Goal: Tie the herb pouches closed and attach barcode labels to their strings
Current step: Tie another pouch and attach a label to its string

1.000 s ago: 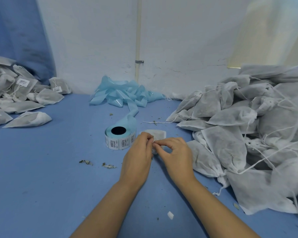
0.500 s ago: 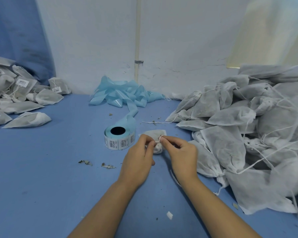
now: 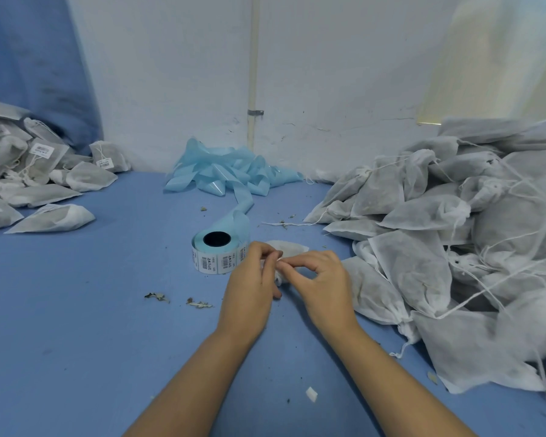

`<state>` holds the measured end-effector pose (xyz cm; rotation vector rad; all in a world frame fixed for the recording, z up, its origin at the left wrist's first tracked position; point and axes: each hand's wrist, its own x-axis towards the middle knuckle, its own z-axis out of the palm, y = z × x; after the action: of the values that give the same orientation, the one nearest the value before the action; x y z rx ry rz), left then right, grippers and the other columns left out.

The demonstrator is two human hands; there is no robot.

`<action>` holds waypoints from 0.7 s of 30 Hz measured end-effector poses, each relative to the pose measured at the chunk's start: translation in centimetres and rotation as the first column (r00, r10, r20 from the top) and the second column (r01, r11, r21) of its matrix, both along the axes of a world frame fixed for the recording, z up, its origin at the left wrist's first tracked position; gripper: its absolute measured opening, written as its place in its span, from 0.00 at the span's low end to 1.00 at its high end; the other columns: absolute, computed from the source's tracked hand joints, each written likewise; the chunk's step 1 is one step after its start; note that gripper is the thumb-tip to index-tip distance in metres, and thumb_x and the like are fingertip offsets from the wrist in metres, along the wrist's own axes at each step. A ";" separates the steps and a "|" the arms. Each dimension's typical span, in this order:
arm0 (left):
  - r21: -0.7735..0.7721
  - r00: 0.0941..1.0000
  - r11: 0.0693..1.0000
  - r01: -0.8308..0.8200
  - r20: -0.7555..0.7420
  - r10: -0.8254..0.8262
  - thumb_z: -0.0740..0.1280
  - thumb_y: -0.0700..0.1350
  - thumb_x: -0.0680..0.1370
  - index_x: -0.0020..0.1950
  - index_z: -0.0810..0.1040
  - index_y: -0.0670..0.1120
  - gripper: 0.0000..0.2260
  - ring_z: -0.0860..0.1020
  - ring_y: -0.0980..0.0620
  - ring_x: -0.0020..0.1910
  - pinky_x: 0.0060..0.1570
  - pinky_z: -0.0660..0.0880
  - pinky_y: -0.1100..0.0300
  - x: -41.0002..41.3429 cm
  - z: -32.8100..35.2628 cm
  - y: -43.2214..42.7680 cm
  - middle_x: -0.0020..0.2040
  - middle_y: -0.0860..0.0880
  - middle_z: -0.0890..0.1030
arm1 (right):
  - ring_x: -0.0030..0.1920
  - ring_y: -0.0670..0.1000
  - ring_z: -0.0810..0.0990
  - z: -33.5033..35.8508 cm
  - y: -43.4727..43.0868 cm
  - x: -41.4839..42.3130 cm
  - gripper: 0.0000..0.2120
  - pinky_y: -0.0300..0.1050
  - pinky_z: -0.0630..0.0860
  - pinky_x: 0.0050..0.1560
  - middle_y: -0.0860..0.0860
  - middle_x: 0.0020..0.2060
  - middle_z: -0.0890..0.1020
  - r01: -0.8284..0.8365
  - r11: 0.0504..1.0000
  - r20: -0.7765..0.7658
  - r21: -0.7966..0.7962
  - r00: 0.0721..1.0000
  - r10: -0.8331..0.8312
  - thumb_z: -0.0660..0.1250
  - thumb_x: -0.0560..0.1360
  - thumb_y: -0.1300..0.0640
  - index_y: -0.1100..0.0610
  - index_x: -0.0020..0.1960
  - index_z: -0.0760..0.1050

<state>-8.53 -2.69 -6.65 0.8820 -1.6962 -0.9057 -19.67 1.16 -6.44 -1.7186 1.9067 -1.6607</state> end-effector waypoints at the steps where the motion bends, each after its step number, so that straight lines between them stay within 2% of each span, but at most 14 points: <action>1: 0.000 1.000 1.000 0.016 -0.010 -0.016 0.59 0.46 0.82 0.45 0.71 0.52 0.06 0.76 0.55 0.27 0.32 0.69 0.72 0.0 0.0 0.1 0.29 0.51 0.77 | 0.48 0.44 0.73 0.0 0.0 0.0 0.03 0.30 0.67 0.47 0.36 0.34 0.80 0.001 1.000 -0.004 0.000 1.000 -0.001 0.74 0.71 0.55 0.49 0.40 0.84; 4: 0.029 0.996 0.998 0.064 -0.065 -0.062 0.59 0.45 0.82 0.46 0.72 0.50 0.06 0.74 0.55 0.24 0.29 0.68 0.72 -0.2 -0.1 0.7 0.25 0.51 0.77 | 0.49 0.44 0.73 0.0 0.0 0.0 0.03 0.30 0.67 0.47 0.39 0.35 0.81 0.012 1.000 0.012 0.014 1.000 -0.012 0.73 0.71 0.56 0.50 0.39 0.84; 6: 0.069 0.989 0.994 0.081 -0.132 -0.071 0.59 0.43 0.82 0.45 0.73 0.50 0.07 0.73 0.54 0.23 0.27 0.70 0.67 -0.6 -0.2 1.0 0.25 0.48 0.77 | 0.48 0.44 0.73 -0.1 0.0 0.1 0.04 0.29 0.66 0.46 0.40 0.36 0.80 0.009 1.000 0.085 0.016 0.996 -0.010 0.73 0.70 0.57 0.50 0.38 0.82; 9: 0.151 0.968 0.984 0.097 -0.242 -0.058 0.59 0.40 0.82 0.45 0.73 0.48 0.08 0.76 0.52 0.26 0.28 0.74 0.62 -1.3 -0.2 1.2 0.34 0.51 0.82 | 0.47 0.46 0.76 -0.2 -0.1 0.0 0.08 0.29 0.68 0.47 0.43 0.38 0.80 -0.028 1.000 0.217 0.006 0.976 0.026 0.73 0.70 0.61 0.50 0.37 0.78; 12: 0.213 0.936 0.968 0.135 -0.348 -0.053 0.59 0.38 0.81 0.45 0.73 0.46 0.07 0.81 0.52 0.35 0.33 0.77 0.62 -1.5 -0.2 1.0 0.41 0.52 0.83 | 0.45 0.48 0.79 -0.1 -0.1 -0.2 0.09 0.37 0.73 0.49 0.46 0.39 0.80 -0.092 0.996 0.352 -0.016 0.932 0.092 0.73 0.70 0.64 0.51 0.36 0.78; 14: 0.197 0.937 0.973 0.122 -0.345 -0.048 0.60 0.38 0.81 0.45 0.73 0.47 0.07 0.81 0.54 0.39 0.37 0.77 0.63 -1.4 -0.2 0.8 0.40 0.53 0.83 | 0.43 0.48 0.80 0.0 -0.1 -0.1 0.09 0.40 0.75 0.49 0.48 0.42 0.80 -0.124 0.992 0.416 -0.023 0.901 0.122 0.74 0.69 0.64 0.51 0.36 0.79; 16: 0.160 0.948 0.981 0.111 -0.314 -0.056 0.60 0.39 0.81 0.45 0.74 0.47 0.07 0.81 0.58 0.40 0.39 0.77 0.65 -1.2 -0.2 0.6 0.39 0.56 0.83 | 0.41 0.45 0.79 0.2 -0.1 -0.1 0.09 0.36 0.74 0.47 0.49 0.44 0.78 -0.134 0.991 0.464 -0.025 0.876 0.131 0.75 0.69 0.63 0.51 0.35 0.80; 18: 0.120 0.960 0.987 0.104 -0.271 -0.068 0.61 0.39 0.81 0.45 0.75 0.46 0.07 0.80 0.61 0.40 0.41 0.75 0.69 -1.0 -0.1 0.4 0.39 0.57 0.82 | 0.42 0.46 0.81 0.5 -0.1 -0.1 0.07 0.35 0.75 0.47 0.54 0.46 0.80 -0.170 0.985 0.536 -0.020 0.830 0.154 0.75 0.69 0.63 0.54 0.36 0.80; 21: 0.081 0.976 0.994 0.077 -0.211 -0.058 0.63 0.40 0.80 0.45 0.77 0.46 0.06 0.79 0.63 0.39 0.41 0.72 0.73 -0.6 0.1 0.1 0.38 0.56 0.82 | 0.38 0.46 0.82 0.9 0.1 -0.1 0.08 0.34 0.76 0.41 0.54 0.38 0.84 -0.294 0.956 0.695 -0.014 0.685 0.221 0.72 0.71 0.64 0.55 0.34 0.81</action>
<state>-9.10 -2.55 -6.57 0.7633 -1.5221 -1.0881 -19.74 1.24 -5.52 -1.0208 1.2885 -1.7139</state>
